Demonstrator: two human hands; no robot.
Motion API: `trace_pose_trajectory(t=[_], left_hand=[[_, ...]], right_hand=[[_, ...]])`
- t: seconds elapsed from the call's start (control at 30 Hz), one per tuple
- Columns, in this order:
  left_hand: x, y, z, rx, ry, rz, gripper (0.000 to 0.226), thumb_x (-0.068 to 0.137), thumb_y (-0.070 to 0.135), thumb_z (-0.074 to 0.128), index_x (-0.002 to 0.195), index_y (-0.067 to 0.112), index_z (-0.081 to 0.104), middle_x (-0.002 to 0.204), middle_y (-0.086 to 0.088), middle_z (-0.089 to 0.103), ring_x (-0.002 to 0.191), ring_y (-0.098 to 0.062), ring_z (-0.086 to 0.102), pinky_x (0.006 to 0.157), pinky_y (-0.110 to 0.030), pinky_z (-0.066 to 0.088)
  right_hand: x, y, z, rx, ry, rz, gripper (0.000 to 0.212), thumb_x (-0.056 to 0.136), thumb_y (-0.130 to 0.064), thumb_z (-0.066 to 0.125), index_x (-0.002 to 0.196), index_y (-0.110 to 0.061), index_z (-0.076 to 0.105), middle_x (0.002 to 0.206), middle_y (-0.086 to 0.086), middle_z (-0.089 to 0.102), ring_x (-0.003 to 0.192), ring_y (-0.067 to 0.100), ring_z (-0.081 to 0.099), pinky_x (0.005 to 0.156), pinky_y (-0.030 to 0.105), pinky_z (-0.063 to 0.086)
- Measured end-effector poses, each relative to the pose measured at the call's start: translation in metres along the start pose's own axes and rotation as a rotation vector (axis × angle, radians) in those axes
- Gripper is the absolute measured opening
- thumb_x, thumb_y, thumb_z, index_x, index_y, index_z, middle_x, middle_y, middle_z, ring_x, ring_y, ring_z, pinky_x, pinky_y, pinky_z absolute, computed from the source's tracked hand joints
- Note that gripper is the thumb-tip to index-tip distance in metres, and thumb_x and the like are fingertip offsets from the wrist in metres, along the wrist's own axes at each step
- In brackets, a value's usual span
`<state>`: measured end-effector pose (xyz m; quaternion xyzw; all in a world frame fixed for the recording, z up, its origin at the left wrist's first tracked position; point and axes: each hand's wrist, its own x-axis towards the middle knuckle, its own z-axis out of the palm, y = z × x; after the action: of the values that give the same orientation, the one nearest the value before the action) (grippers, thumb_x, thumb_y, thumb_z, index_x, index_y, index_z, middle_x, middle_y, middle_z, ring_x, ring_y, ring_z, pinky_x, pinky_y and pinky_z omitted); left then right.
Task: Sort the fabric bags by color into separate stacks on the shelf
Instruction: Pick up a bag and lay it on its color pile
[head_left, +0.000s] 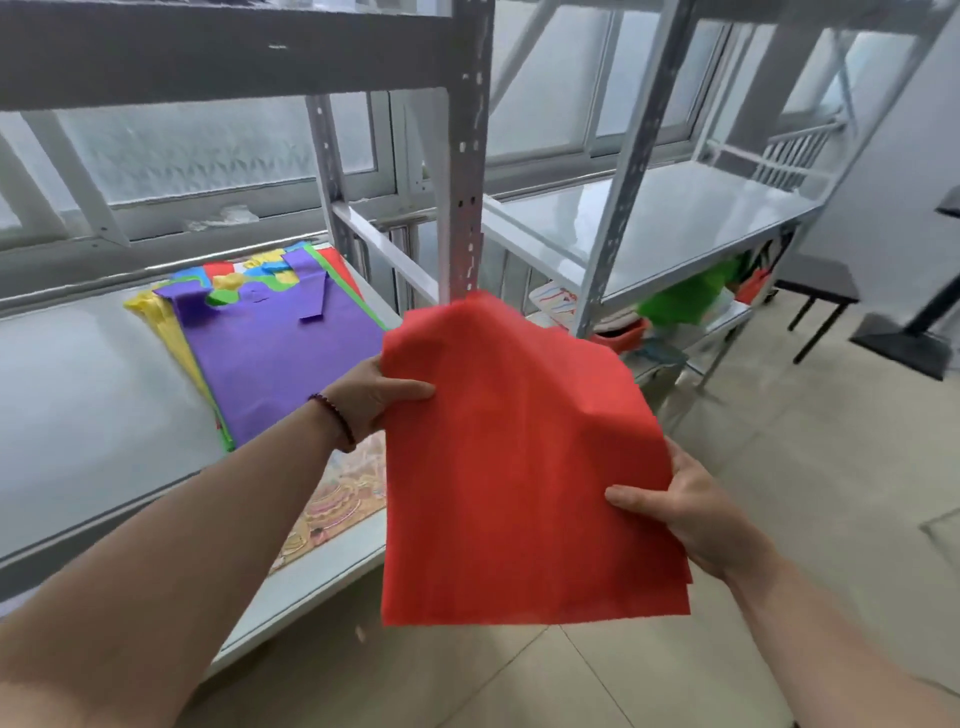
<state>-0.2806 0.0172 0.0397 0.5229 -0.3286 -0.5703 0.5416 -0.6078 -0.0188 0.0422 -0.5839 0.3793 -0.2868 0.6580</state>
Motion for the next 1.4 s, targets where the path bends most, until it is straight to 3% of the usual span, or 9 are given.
trace_pose_trajectory(t=[0.23,0.4,0.53,0.63,0.77,0.9,1.03,1.3,1.4], left_hand=[[0.049,0.024,0.088,0.075,-0.058,0.089,0.045,0.064,-0.008,0.068,0.102,0.014,0.064,0.086,-0.004,0.074,0.074,-0.016,0.071,0.081,-0.042,0.055],[0.079,0.03,0.158,0.157,-0.085,0.111,0.041,0.064,-0.009,0.068,0.097,0.014,0.062,0.074,0.004,0.074,0.064,-0.009,0.07,0.063,-0.029,0.06],[0.108,0.027,0.21,0.168,-0.091,0.091,0.047,0.057,0.0,0.069,0.101,0.015,0.061,0.088,-0.004,0.072,0.068,-0.011,0.071,0.07,-0.034,0.059],[0.132,0.022,0.245,0.199,-0.092,0.101,0.049,0.056,0.003,0.071,0.102,0.019,0.061,0.098,-0.006,0.067,0.072,-0.011,0.07,0.077,-0.039,0.056],[0.161,0.015,0.286,0.241,-0.067,0.07,0.061,0.046,0.012,0.08,0.104,0.021,0.061,0.099,-0.006,0.068,0.082,-0.02,0.067,0.084,-0.044,0.055],[0.193,0.019,0.314,0.261,-0.068,0.041,0.053,0.053,0.009,0.075,0.103,0.021,0.059,0.095,-0.004,0.068,0.073,-0.015,0.069,0.075,-0.04,0.057],[0.235,0.028,0.331,0.289,-0.082,0.035,0.063,0.048,0.012,0.079,0.107,0.018,0.059,0.1,-0.008,0.067,0.086,-0.025,0.065,0.083,-0.044,0.056],[0.36,0.042,0.346,0.285,-0.085,0.06,0.04,0.08,-0.012,0.061,0.112,0.012,0.053,0.094,-0.005,0.065,0.077,-0.017,0.066,0.063,-0.024,0.059],[0.411,0.055,0.349,0.283,-0.1,0.061,0.046,0.072,-0.007,0.07,0.109,0.015,0.056,0.094,-0.004,0.066,0.074,-0.014,0.068,0.065,-0.028,0.059]], right_hand=[[-0.016,-0.018,-0.085,-0.007,0.094,-0.074,0.055,0.067,0.007,0.07,0.111,-0.025,0.057,0.089,-0.005,0.075,0.081,0.011,0.072,0.063,0.021,0.056],[-0.022,-0.023,-0.153,0.009,0.136,-0.081,0.057,0.067,0.004,0.072,0.113,-0.026,0.056,0.091,-0.006,0.075,0.084,0.011,0.071,0.065,0.021,0.056],[-0.022,-0.028,-0.211,-0.004,0.134,-0.088,0.073,0.052,-0.02,0.087,0.119,-0.022,0.057,0.101,0.003,0.073,0.089,0.015,0.071,0.069,0.025,0.056],[-0.018,-0.029,-0.254,-0.013,0.146,-0.089,0.066,0.064,0.001,0.074,0.123,-0.019,0.053,0.103,0.005,0.07,0.089,0.016,0.07,0.07,0.028,0.057],[-0.01,-0.03,-0.302,-0.029,0.149,-0.081,0.059,0.071,0.008,0.069,0.12,-0.022,0.054,0.107,0.007,0.069,0.09,0.015,0.069,0.071,0.027,0.057],[0.006,-0.033,-0.335,-0.03,0.173,-0.087,0.056,0.073,0.01,0.068,0.112,-0.028,0.057,0.104,0.003,0.07,0.088,0.013,0.07,0.069,0.024,0.056],[0.035,-0.034,-0.359,-0.006,0.212,-0.088,0.055,0.074,0.013,0.066,0.109,-0.028,0.058,0.098,0.0,0.071,0.085,0.012,0.07,0.069,0.025,0.057],[0.135,-0.045,-0.41,-0.072,0.261,-0.06,0.057,0.074,0.005,0.072,0.112,-0.034,0.055,0.108,-0.001,0.068,0.099,0.017,0.067,0.088,0.036,0.054],[0.179,-0.058,-0.433,-0.06,0.262,-0.061,0.059,0.073,0.004,0.072,0.114,-0.035,0.055,0.103,-0.005,0.071,0.096,0.014,0.069,0.083,0.033,0.056]])
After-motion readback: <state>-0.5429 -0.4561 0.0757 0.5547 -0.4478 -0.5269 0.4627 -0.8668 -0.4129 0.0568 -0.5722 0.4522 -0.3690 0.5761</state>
